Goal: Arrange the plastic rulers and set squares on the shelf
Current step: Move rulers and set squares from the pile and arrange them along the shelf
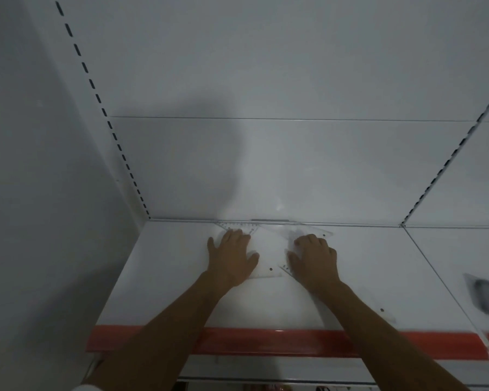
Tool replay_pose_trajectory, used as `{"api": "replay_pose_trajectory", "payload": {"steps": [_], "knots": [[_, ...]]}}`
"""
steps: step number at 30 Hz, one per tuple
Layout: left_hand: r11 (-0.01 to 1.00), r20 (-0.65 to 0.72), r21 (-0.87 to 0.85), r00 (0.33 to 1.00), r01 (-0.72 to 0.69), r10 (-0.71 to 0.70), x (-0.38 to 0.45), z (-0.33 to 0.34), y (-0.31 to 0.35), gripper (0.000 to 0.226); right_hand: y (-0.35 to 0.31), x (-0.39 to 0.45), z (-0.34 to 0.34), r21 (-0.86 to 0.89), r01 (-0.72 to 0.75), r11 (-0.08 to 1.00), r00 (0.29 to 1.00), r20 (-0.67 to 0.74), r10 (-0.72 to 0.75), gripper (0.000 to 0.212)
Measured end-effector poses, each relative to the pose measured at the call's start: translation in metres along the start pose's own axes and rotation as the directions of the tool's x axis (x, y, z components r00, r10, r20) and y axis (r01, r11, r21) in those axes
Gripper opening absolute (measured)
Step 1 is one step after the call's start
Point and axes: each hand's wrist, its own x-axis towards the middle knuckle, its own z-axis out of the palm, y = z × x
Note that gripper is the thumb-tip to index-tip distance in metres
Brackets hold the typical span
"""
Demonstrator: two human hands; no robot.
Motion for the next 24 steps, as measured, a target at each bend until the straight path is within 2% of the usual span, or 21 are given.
{"api": "replay_pose_trajectory", "payload": {"steps": [2, 4, 11, 14, 17, 19, 20, 22, 24], "knots": [[0.999, -0.089, -0.032, 0.995, -0.037, 0.034, -0.002, -0.002, 0.000, 0.042, -0.001, 0.001, -0.002, 0.016, 0.011, 1.000, 1.000, -0.020, -0.010, 0.032], [0.996, -0.119, -0.061, 0.991, -0.062, 0.054, -0.003, -0.002, 0.001, 0.036, -0.003, 0.004, -0.004, 0.030, 0.000, 1.000, 1.000, -0.001, 0.000, 0.030], [0.989, -0.050, -0.139, 0.998, -0.051, 0.044, -0.001, -0.006, -0.002, 0.043, -0.009, 0.006, 0.001, 0.002, 0.013, 1.000, 0.999, 0.048, -0.013, 0.035], [0.987, -0.053, -0.150, 0.997, -0.063, 0.055, -0.002, -0.009, -0.005, 0.038, -0.009, 0.002, 0.000, 0.053, 0.022, 0.998, 0.999, 0.044, -0.024, 0.033], [0.987, -0.067, -0.139, 0.995, -0.077, 0.068, -0.003, -0.010, -0.005, 0.029, -0.006, -0.004, -0.001, 0.089, 0.055, 0.995, 0.998, -0.023, -0.053, 0.030], [0.987, -0.111, -0.131, 0.991, -0.088, 0.074, -0.003, -0.009, -0.003, 0.029, -0.004, -0.003, -0.003, 0.043, 0.067, 0.997, 0.994, -0.092, -0.063, 0.036], [0.987, -0.141, -0.129, 0.987, -0.098, 0.080, -0.003, -0.008, -0.002, 0.029, -0.003, -0.001, -0.005, 0.009, 0.061, 0.998, 0.995, -0.085, -0.060, 0.042], [0.985, -0.183, -0.128, 0.979, -0.116, 0.091, -0.001, -0.004, -0.002, 0.033, -0.003, 0.004, -0.006, -0.049, 0.053, 0.997, 0.998, 0.017, -0.052, 0.053], [0.990, -0.159, -0.104, 0.984, -0.099, 0.082, 0.000, 0.002, -0.001, 0.039, -0.006, 0.005, -0.003, -0.068, 0.052, 0.996, 0.991, 0.127, -0.043, 0.057]]}}
